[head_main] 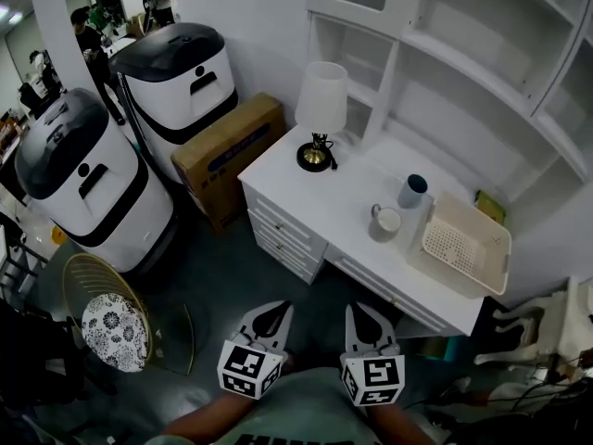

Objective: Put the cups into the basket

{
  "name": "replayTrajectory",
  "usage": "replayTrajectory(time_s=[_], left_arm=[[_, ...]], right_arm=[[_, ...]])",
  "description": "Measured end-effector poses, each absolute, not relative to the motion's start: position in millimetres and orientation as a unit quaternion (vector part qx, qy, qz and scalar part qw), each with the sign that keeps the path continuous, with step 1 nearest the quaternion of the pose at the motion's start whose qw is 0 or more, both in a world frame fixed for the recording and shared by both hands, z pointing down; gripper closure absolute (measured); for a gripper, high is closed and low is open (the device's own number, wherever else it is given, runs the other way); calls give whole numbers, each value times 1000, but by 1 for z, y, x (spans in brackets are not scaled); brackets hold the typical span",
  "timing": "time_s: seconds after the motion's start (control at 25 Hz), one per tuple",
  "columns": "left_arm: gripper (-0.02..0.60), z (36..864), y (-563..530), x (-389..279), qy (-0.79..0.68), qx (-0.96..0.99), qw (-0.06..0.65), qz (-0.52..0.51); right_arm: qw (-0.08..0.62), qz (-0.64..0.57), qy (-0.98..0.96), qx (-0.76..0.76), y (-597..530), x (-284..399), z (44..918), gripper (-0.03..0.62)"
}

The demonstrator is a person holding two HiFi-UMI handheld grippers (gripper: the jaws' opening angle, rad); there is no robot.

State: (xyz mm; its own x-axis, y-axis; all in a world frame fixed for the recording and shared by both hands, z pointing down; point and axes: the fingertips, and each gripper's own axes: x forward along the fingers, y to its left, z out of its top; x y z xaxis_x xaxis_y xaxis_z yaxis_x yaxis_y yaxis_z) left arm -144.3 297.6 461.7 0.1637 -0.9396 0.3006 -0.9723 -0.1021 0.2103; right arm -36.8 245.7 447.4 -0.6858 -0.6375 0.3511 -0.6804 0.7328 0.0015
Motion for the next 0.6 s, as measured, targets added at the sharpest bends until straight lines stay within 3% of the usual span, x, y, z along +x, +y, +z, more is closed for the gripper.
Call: replayTrajectory(time_s=[0.6], left_arm=[[575, 460, 257, -162, -641, 744, 181, 54]], right_arm=[[166, 77, -912, 368, 201, -52, 450, 580]])
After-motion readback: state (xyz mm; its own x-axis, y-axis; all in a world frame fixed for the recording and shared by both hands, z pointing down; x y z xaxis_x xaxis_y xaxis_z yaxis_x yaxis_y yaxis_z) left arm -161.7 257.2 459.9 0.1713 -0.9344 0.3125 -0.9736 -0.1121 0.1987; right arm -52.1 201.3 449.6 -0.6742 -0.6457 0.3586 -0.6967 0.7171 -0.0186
